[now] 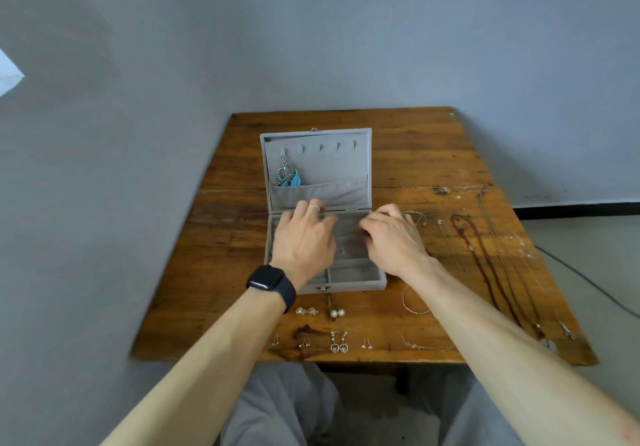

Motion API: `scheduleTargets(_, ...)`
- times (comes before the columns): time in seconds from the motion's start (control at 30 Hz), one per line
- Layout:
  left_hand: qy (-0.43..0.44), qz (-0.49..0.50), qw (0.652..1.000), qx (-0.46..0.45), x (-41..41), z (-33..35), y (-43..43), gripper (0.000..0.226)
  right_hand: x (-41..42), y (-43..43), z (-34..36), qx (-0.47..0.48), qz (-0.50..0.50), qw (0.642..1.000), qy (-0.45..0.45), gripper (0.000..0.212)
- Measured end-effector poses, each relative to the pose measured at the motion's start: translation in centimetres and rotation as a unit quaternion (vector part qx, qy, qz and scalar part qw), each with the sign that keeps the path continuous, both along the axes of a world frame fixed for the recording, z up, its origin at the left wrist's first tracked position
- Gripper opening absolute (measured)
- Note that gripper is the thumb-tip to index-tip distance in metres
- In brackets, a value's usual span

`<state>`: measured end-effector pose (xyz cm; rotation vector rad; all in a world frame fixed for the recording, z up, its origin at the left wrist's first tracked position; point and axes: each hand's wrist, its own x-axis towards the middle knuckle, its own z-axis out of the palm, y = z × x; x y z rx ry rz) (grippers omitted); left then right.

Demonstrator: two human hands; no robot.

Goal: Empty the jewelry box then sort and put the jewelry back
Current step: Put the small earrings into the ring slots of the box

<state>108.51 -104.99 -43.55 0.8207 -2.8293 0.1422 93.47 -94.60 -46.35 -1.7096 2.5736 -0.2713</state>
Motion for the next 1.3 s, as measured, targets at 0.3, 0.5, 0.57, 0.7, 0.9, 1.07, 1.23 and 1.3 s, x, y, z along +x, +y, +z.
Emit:
scheduleTargets(0.3, -0.108, 0.034, 0.993, 0.021, -1.8, -0.7, 0.5, 0.029, 0.6, 1.1, -0.7, -0.063, -0.026, 0.997, 0.035, 0.021)
scheduleTargets(0.5, -0.118, 0.072, 0.99, 0.02, -1.4, -0.3, 0.8, 0.031, 1.6, 1.8, -1.8, -0.101, -0.067, 0.992, 0.019, 0.026)
scheduleTargets(0.57, -0.125, 0.087, 0.988, 0.01, -1.2, -0.1, 0.9, 0.031, 1.9, 1.8, -1.8, -0.104, -0.074, 0.992, 0.004, 0.027)
scheduleTargets(0.7, -0.123, 0.088, 0.988, 0.008, -1.3, -0.2, 1.3, 0.029, 2.0, 1.9, -1.6, -0.105, -0.07, 0.992, -0.019, 0.027)
scheduleTargets(0.9, -0.133, 0.074, 0.988, -0.006, -1.3, -0.2, 1.3, 0.03, 2.0, 2.0, -1.5, -0.097, -0.071, 0.992, -0.034, 0.026)
scheduleTargets(1.07, -0.121, 0.076, 0.99, -0.002, -1.1, -0.6, 1.3, 0.028, 1.9, 2.1, -2.0, -0.102, -0.08, 0.991, -0.043, 0.027)
scheduleTargets(1.23, -0.092, 0.048, 0.994, 0.025, -0.1, -1.2, 0.9, 0.034, 1.5, 2.1, -2.0, -0.103, -0.069, 0.991, -0.055, 0.028)
scheduleTargets(1.3, -0.062, 0.032, 0.996, 0.055, 0.6, -0.9, 0.8, 0.037, 1.2, 2.4, -1.7, -0.102, -0.057, 0.991, -0.066, 0.029)
